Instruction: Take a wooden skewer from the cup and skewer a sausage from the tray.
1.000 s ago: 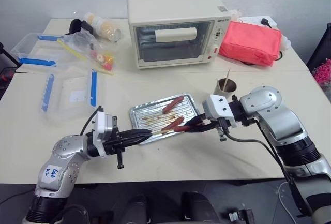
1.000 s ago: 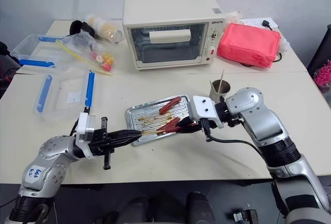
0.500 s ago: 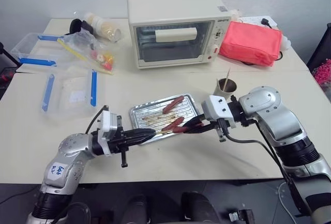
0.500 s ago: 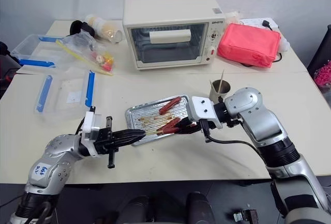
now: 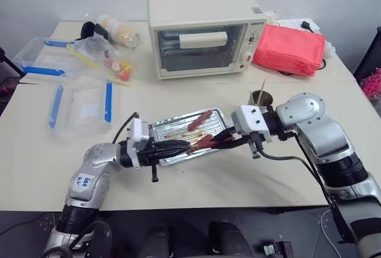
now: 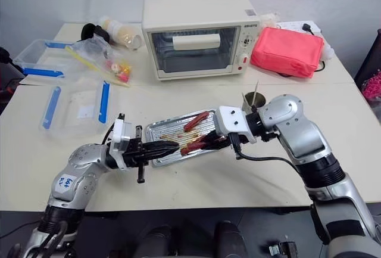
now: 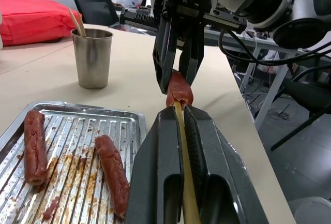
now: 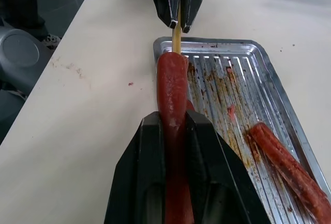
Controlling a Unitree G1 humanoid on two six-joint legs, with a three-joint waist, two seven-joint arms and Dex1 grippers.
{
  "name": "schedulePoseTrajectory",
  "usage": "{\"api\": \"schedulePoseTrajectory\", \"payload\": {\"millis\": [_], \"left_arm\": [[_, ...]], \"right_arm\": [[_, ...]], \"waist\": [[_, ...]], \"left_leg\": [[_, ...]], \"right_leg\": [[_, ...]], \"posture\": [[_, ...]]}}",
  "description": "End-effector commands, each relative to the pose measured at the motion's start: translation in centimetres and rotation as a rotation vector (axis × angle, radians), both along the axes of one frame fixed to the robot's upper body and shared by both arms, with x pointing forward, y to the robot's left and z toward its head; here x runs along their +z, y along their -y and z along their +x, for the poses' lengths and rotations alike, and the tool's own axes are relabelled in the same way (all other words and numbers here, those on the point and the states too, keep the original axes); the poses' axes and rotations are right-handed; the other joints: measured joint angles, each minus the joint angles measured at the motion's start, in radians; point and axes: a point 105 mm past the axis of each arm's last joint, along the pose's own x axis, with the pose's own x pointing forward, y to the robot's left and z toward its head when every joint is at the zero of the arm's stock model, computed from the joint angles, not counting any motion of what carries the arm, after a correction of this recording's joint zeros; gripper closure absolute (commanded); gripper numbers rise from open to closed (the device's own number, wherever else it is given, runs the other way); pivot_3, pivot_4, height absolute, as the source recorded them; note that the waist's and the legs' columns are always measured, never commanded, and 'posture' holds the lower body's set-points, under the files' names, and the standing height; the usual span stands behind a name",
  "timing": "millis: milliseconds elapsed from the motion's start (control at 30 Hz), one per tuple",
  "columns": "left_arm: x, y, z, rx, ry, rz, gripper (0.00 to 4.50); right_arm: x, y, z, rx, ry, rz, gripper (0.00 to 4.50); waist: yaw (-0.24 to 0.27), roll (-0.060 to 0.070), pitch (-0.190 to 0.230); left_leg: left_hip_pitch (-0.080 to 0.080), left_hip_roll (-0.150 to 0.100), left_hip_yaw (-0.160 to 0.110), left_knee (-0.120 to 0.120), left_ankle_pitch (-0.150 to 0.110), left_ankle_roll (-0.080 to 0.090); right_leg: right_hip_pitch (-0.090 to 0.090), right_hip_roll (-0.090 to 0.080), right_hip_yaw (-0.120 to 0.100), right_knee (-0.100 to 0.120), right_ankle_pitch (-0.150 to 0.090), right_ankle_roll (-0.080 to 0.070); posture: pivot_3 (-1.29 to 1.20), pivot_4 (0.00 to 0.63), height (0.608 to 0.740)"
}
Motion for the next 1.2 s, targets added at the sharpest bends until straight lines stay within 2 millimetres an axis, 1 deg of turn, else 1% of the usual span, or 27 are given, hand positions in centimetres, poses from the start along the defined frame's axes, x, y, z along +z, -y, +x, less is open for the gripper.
{"api": "schedulePoseTrajectory", "payload": {"millis": [33,300,367,433,500,533,567,633,700,733,767,867,933,967,1000,1033,1067,1100,1133,1167,1200], "left_arm": [[1.5,3.0,-1.0,-0.122,0.061,-0.039,4.5],[1.6,3.7,-1.1,-0.138,0.061,-0.053,4.5],[1.7,3.6,-1.1,-0.131,0.063,-0.054,4.5],[1.7,3.0,-0.8,-0.104,0.067,-0.052,4.5],[1.8,1.8,-0.4,-0.065,0.072,-0.042,4.5],[1.8,1.1,-0.2,-0.041,0.075,-0.032,4.5],[1.7,0.5,0.0,-0.023,0.076,-0.024,4.5],[1.5,-1.2,0.1,0.024,0.078,0.004,4.5],[1.4,-3.2,0.1,0.077,0.08,0.03,4.5],[1.5,-3.9,0.1,0.097,0.082,0.039,4.5],[1.6,-4.8,-0.1,0.123,0.086,0.044,4.5],[2.4,-7.4,-0.7,0.219,0.094,0.031,4.5],[3.3,-8.9,-0.9,0.312,0.099,-0.019,4.5],[3.7,-9.6,-0.9,0.368,0.107,-0.053,4.5],[4.4,-10.6,-0.7,0.45,0.124,-0.102,4.5],[5.2,-11.9,-0.4,0.563,0.156,-0.156,4.5],[5.9,-13.1,0.0,0.675,0.181,-0.208,4.5],[6.4,-14.2,0.2,0.767,0.203,-0.248,4.5],[6.9,-15.4,0.6,0.878,0.227,-0.296,4.5],[7.2,-17.4,1.2,1.045,0.24,-0.346,4.5],[7.2,-18.7,1.4,1.158,0.246,-0.38,4.5]], "right_arm": [[0.7,-2.7,-1.9,0.15,0.014,0.041,4.11],[0.8,-2.7,-2.0,0.135,0.001,0.047,4.11],[0.8,-2.6,-1.7,0.101,-0.02,0.057,4.11],[0.9,-2.1,-1.3,0.05,-0.024,0.064,4.11],[0.9,-1.1,-0.8,0.012,-0.023,0.054,3.56],[0.8,-0.4,-0.7,-0.004,-0.033,0.044,3.32],[0.7,0.1,-0.6,-0.013,-0.035,0.037,2.97],[0.7,1.2,-0.4,-0.039,-0.026,0.03,2.35],[0.7,2.3,-0.5,-0.056,-0.019,0.017,1.59],[0.8,2.7,-0.5,-0.061,-0.019,0.017,1.3],[0.9,3.2,-0.6,-0.068,-0.02,0.023,0.92],[1.8,4.2,-0.7,-0.107,0.004,0.1,0.1],[2.6,4.5,-0.8,-0.135,0.033,0.197,0.05],[3.1,4.5,-1.1,-0.147,0.023,0.282,0.05],[4.1,4.3,-1.7,-0.139,0.004,0.425,0.05],[4.7,4.4,-2.2,-0.134,0.023,0.527,0.05],[4.9,4.7,-2.3,-0.153,0.06,0.593,0.05],[4.9,4.8,-2.4,-0.174,0.058,0.626,0.05],[5.0,5.0,-2.3,-0.22,0.029,0.68,0.05],[5.4,4.9,-2.5,-0.219,0.006,0.757,0.05],[5.7,4.8,-2.8,-0.213,-0.009,0.811,0.05]], "waist": [[0.0,0.0,0.0],[0.0,0.0,0.0],[0.001,0.0,0.0],[0.0,0.0,0.0],[0.0,0.0,0.0],[0.0,0.0,0.0],[0.001,0.0,0.0],[0.0,0.0,0.0],[-0.001,0.0,0.0],[-0.001,0.0,0.0],[-0.002,0.0,0.0],[-0.003,0.0,0.0],[-0.003,0.0,0.0],[-0.003,0.0,0.0],[-0.003,0.0,0.0],[-0.002,0.0,0.0],[0.0,0.0,0.0],[0.003,0.0,0.0],[0.004,0.0,0.0],[0.006,0.0,0.0],[0.012,-0.001,0.0]], "left_leg": [[0.0,0.0,0.0,0.0,0.0,0.0],[0.0,0.0,0.0,0.0,0.0,0.0],[0.0,0.0,0.0,0.0,0.0,0.0],[0.0,0.0,0.0,0.0,0.0,0.0],[0.0,0.0,0.0,0.0,0.0,0.0],[0.0,0.0,0.0,0.0,0.0,0.0],[0.0,0.0,0.0,0.0,0.0,0.0],[0.0,0.0,0.0,0.0,0.0,0.0],[0.0,0.0,0.0,0.0,0.0,0.0],[0.0,0.0,0.0,0.0,0.0,0.0],[0.0,0.0,0.0,0.0,0.0,0.0],[0.0,0.001,-0.001,0.0,0.0,0.0],[0.0,0.001,-0.001,-0.001,0.0,0.0],[0.0,0.001,-0.001,-0.001,0.0,0.0],[0.0,0.001,-0.001,-0.001,0.0,0.0],[0.0,0.002,-0.002,-0.001,0.0,0.0],[0.0,0.002,-0.003,-0.001,0.0,0.0],[0.0,0.001,-0.004,-0.001,0.0,0.0],[0.0,0.001,-0.005,0.0,-0.001,-0.001],[0.0,0.001,-0.004,0.0,-0.001,-0.001],[0.0,0.0,-0.004,0.0,-0.001,-0.001]], "right_leg": [[0.0,0.0,0.0,0.0,0.0,0.0],[0.0,0.0,0.0,0.0,0.0,0.0],[0.0,0.0,0.0,0.0,0.0,0.0],[0.0,0.0,0.0,0.0,0.0,0.0],[0.0,0.0,0.0,0.0,0.0,0.0],[0.0,0.0,0.0,0.0,0.0,0.0],[0.0,0.0,0.0,0.0,0.0,0.0],[0.0,0.0,0.0,0.0,0.0,0.0],[0.0,-0.001,0.0,0.0,0.0,0.0],[0.0,-0.001,0.0,-0.001,0.0,0.0],[0.0,-0.001,0.0,-0.001,0.0,0.0],[0.0,-0.002,0.0,-0.001,0.0,0.0],[0.0,-0.003,0.001,-0.001,0.0,0.0],[0.0,-0.003,0.002,-0.002,0.0,0.0],[0.0,-0.003,0.002,-0.002,0.0,0.0],[0.001,-0.003,0.003,-0.002,0.0,0.0],[0.002,-0.004,0.004,-0.002,0.0,0.0],[0.002,-0.004,0.004,-0.002,0.0,0.0],[0.003,-0.004,0.005,-0.002,0.0,0.0],[0.003,-0.004,0.005,-0.002,0.0,0.0],[0.003,-0.004,0.006,-0.002,0.0,0.001]], "posture": [[0.0,0.15,0.74],[0.0,0.15,0.74],[0.0,0.15,0.74],[0.0,0.15,0.74],[0.0,0.15,0.74],[0.0,0.15,0.74],[0.0,0.15,0.74],[0.0,0.15,0.74],[0.0,0.15,0.74],[0.0,0.15,0.74],[0.0,0.15,0.74],[0.0,0.15,0.74],[0.0,0.15,0.74],[0.0,0.15,0.74],[0.0,0.15,0.74],[0.0,0.15,0.74],[0.0,0.15,0.74],[0.0,0.15,0.74],[0.0,0.15,0.74],[0.0,0.15,0.74],[0.0,0.15,0.74]]}}
